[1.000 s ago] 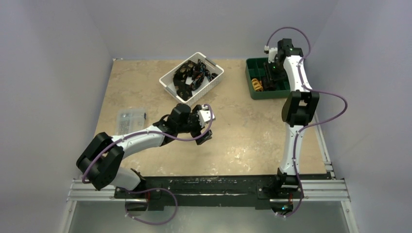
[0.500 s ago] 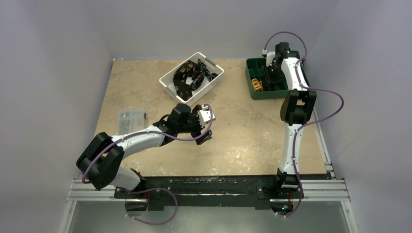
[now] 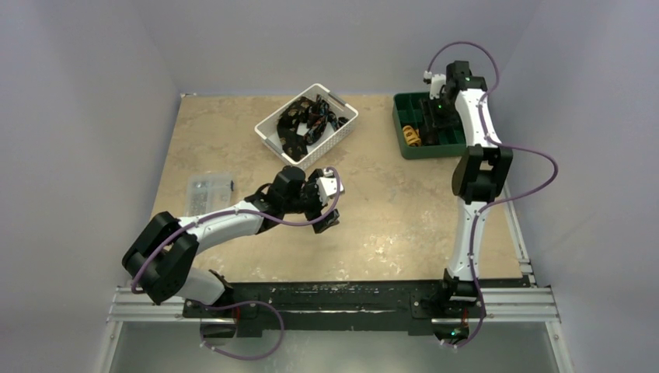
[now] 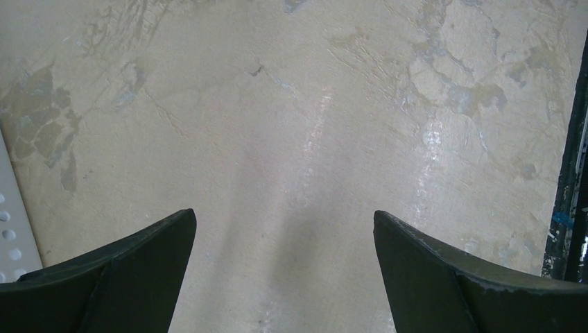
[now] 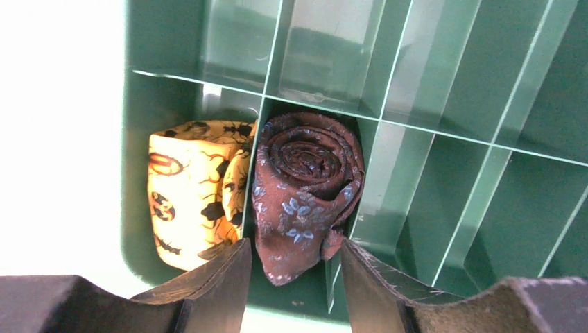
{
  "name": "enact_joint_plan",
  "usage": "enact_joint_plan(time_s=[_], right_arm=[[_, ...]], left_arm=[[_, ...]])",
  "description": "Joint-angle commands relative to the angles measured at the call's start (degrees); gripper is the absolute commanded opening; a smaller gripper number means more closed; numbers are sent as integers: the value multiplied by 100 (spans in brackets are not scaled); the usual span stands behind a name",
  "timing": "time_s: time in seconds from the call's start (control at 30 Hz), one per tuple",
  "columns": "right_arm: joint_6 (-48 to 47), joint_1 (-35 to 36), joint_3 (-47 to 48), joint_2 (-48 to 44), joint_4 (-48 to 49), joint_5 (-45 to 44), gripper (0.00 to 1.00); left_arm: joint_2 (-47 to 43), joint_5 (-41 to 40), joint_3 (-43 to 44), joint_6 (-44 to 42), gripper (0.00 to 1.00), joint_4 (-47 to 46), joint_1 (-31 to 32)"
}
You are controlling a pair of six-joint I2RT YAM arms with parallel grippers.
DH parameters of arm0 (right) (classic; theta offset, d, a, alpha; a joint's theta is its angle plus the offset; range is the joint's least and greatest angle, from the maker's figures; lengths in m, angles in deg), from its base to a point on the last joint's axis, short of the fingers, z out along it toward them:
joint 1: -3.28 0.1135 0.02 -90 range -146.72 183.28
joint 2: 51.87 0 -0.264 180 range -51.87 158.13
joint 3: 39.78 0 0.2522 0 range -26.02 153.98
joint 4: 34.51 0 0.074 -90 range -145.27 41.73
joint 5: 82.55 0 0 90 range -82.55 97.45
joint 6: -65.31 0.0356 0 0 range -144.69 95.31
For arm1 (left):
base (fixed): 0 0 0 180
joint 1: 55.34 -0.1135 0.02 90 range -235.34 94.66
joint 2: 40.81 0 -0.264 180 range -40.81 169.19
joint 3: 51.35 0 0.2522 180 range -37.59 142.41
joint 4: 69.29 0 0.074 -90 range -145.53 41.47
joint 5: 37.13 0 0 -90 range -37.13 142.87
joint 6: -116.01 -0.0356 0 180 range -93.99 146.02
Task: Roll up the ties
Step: Place the tie in the storage box.
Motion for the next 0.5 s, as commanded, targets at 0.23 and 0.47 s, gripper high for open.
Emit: enact_joint_plan(time_s=[0.23,0.47], right_arm=[[179,-26,-157,-396,310,125,42],[199,-27,-225,-165,529,130,25]], left_arm=[[38,219,275,50,100,55,-26],[9,195,284,30,100,108,-29]])
